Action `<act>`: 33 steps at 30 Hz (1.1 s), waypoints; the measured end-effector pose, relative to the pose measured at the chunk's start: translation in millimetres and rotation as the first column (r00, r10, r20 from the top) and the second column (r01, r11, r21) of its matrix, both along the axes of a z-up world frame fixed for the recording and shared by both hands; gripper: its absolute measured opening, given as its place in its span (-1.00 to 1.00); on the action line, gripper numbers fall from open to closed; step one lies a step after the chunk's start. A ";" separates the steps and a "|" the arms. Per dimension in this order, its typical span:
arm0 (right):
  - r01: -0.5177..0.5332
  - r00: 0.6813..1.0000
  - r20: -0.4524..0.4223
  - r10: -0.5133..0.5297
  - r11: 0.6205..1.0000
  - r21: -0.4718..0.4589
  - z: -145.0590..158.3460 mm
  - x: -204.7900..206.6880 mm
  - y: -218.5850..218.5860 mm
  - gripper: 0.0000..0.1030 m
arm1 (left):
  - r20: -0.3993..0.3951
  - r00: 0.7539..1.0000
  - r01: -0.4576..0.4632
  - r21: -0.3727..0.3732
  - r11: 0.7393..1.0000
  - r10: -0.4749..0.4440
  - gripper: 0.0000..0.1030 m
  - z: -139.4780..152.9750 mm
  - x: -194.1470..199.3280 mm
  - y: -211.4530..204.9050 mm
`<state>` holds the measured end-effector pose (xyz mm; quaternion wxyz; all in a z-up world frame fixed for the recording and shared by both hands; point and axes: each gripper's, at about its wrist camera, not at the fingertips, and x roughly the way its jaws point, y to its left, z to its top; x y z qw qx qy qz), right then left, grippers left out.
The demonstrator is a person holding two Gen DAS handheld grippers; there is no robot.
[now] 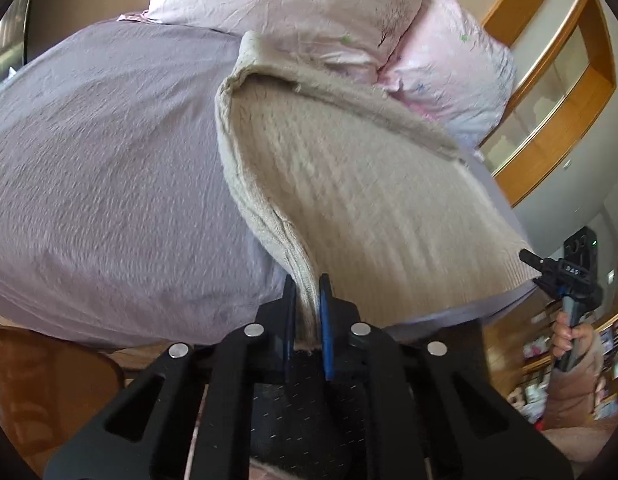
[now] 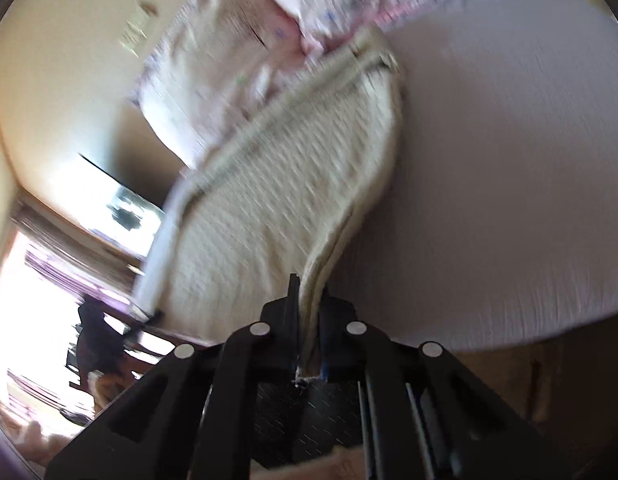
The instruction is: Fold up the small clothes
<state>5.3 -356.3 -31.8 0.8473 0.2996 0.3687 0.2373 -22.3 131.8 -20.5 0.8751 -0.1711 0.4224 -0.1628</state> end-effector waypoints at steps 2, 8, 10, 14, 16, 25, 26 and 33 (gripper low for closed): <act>0.033 0.997 0.065 -0.038 0.997 0.065 18.7 6.3 -10.4 -0.86 | 0.026 1.000 -0.014 -0.066 0.998 0.016 -0.83 15.6 11.0 10.6; 0.166 0.973 0.109 -0.201 0.949 0.268 51.3 93.8 -32.4 -0.86 | 0.158 0.981 -0.103 -0.045 0.994 0.109 -0.83 78.1 100.6 32.7; 0.217 0.967 0.064 -0.248 0.926 0.309 46.0 133.6 -37.8 -0.86 | 0.184 0.975 -0.124 0.010 0.992 0.121 -0.84 89.5 142.2 28.3; 0.298 0.952 -0.036 -0.303 0.899 0.322 28.3 218.7 -32.9 -0.86 | 0.144 0.978 -0.167 0.093 0.982 0.153 -0.85 89.6 242.4 18.3; 0.333 0.942 -0.068 -0.329 0.887 0.319 24.8 251.1 -32.0 -0.86 | 0.133 0.978 -0.177 0.133 0.975 0.160 -0.85 83.1 271.4 12.5; 0.472 0.871 -0.207 -0.446 0.876 0.097 -1.3 327.4 -23.3 -0.65 | -0.025 0.946 -0.317 0.133 0.939 0.323 -0.15 31.2 361.6 36.8; 0.455 0.883 -0.173 -0.437 0.887 0.079 5.8 326.4 -19.0 -0.37 | 0.001 0.934 -0.355 0.120 0.927 0.358 -0.03 37.3 358.2 44.2; 0.426 0.904 0.041 -0.426 0.905 0.006 55.6 307.4 2.8 0.63 | 0.054 0.931 -0.363 0.001 0.932 0.362 0.21 68.6 317.9 85.7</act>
